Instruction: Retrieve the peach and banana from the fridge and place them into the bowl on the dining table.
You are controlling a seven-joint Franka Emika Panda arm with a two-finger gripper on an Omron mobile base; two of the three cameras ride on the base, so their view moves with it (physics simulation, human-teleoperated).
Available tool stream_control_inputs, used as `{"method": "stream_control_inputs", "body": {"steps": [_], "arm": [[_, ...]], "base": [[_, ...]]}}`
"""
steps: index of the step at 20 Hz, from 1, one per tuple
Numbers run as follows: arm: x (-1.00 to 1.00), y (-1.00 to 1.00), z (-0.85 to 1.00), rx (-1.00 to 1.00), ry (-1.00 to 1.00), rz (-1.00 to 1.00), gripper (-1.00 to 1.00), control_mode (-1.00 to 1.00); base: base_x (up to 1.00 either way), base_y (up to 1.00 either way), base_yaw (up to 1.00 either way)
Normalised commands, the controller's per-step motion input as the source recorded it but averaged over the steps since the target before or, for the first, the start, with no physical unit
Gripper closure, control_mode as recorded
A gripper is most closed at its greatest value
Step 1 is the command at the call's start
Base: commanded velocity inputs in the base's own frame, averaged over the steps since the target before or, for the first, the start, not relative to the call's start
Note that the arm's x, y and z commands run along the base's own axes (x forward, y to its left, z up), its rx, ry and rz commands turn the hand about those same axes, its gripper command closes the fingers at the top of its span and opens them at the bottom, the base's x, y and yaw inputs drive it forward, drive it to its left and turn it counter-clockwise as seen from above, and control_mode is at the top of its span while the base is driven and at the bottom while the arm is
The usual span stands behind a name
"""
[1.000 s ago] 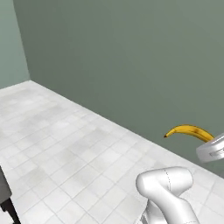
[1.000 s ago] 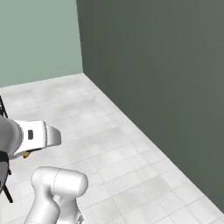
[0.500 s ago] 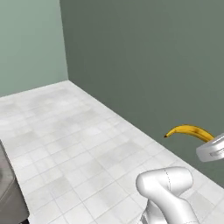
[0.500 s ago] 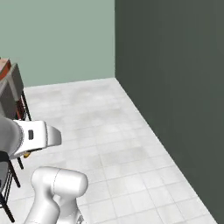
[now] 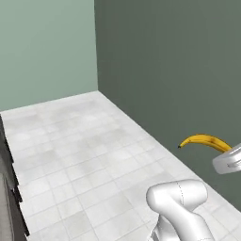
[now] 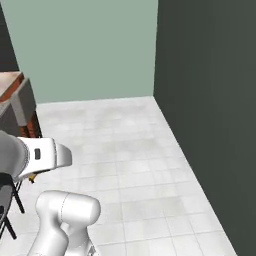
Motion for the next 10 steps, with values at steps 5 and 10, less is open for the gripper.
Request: {"method": "stream_control_inputs", "body": {"steps": [5, 10], "arm": [[0.00, 0.00, 0.00, 0.00, 0.00, 0.00, 1.00, 1.00], [0.00, 0.00, 0.00, 0.00, 0.00, 0.00, 1.00, 1.00]], "base": [[1.00, 0.00, 0.35], [1.00, 0.00, 0.44]]}}
